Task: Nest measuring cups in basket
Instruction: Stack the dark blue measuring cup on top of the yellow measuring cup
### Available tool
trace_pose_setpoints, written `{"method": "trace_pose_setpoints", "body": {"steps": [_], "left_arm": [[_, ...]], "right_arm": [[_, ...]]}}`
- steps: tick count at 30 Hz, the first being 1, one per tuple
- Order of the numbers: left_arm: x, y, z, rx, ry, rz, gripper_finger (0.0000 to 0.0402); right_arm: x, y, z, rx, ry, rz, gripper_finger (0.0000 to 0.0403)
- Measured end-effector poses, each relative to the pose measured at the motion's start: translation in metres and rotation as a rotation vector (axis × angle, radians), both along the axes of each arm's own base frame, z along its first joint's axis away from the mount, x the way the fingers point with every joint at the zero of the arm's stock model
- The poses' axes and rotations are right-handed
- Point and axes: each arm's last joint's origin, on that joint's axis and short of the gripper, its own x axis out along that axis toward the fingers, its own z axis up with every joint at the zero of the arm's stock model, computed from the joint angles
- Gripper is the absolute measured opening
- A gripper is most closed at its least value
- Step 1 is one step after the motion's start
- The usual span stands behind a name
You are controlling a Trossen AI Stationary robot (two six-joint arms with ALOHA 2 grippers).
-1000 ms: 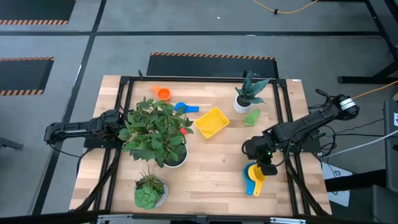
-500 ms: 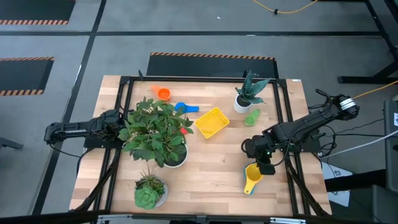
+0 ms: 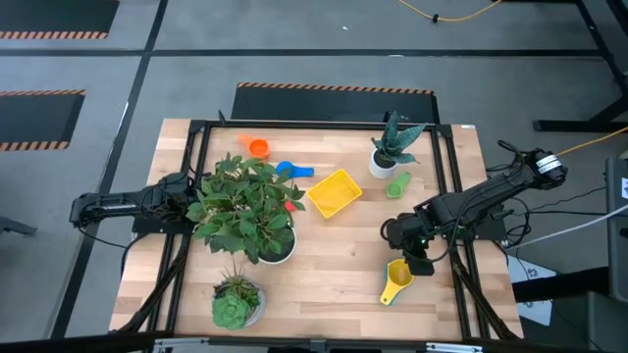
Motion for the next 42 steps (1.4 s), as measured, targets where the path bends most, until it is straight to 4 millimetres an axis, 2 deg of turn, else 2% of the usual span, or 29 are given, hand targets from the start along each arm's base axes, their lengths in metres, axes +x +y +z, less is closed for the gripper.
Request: {"method": "trace_pose_setpoints", "body": {"steps": [8,12,16,24,28,34,42], "left_arm": [[0.000,0.000,0.000,-0.006,-0.006,0.001,0.0160],[0.000,0.000,0.008,-0.061,-0.098,0.009,0.0160],[-0.001,0.001,0.015,-0.120,-0.188,0.037,0.0160],[-0.001,0.001,0.016,-0.170,-0.195,0.045,0.0160],[-0.005,0.002,0.029,-0.197,-0.143,0.071,0.0160],[-0.009,0.002,0.051,-0.298,0.056,0.144,0.0160],[0.006,-0.003,0.072,-0.468,0.320,0.097,0.0160]], "right_arm": [[0.003,-0.002,0.000,-0.088,-0.052,-0.033,0.0122],[0.007,-0.002,0.001,-0.115,-0.105,-0.049,0.0122],[0.012,-0.001,0.003,-0.124,-0.173,-0.065,0.0122],[0.017,0.001,0.005,-0.102,-0.226,-0.070,0.0122],[0.017,0.001,0.005,-0.101,-0.227,-0.069,0.0122],[0.017,0.001,0.005,-0.100,-0.227,-0.071,0.0122],[0.017,0.001,0.005,-0.099,-0.228,-0.071,0.0122]]}}
